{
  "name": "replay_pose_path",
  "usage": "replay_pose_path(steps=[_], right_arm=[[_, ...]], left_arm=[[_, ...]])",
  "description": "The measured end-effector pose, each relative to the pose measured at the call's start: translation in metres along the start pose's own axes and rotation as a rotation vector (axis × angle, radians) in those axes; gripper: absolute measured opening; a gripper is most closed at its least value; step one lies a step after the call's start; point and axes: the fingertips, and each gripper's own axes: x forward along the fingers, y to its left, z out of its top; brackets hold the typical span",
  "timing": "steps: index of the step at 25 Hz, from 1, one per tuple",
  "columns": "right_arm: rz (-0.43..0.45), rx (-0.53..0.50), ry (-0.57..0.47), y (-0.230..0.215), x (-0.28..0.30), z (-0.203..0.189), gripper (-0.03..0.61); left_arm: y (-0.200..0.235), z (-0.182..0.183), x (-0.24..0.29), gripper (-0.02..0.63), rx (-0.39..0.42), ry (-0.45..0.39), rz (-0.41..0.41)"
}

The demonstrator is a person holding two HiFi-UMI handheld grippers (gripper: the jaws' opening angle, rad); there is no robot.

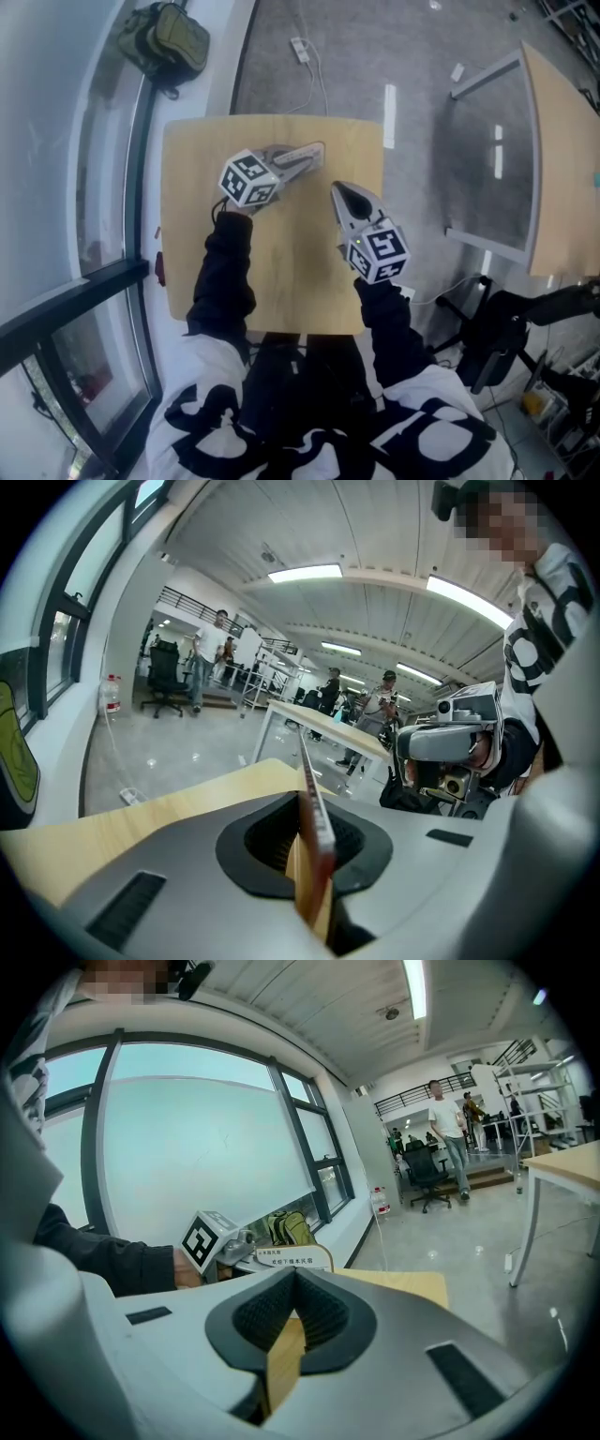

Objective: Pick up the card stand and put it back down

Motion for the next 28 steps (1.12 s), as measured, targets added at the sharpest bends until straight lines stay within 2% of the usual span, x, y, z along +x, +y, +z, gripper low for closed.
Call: replay_pose_path(steps=[9,16,21,28], right_arm=[[-0.052,-0.016,-0.032,0.031,-0.046,0.014,0.011],[-0.102,-0.031,-0.1,0.056,-0.09,0.041,0.012],[-0.129,-0.057,-0.149,0.086,-0.116,0.057,0.011],[-0.156,-0.088,-0.223,0.123,-0.148,0.077,0.011]], left_arm=[[-0.063,0.017,-0.041,0.025,-0.033,0.016,0.121],[-0.115,0.054,-0.089,0.025,0.005,-0.081,0.207],[-0.155,0.068,-0.124,0.025,0.026,-0.145,0.268],[-0.199,0.076,-0.171,0.026,0.037,-0.245,0.395]])
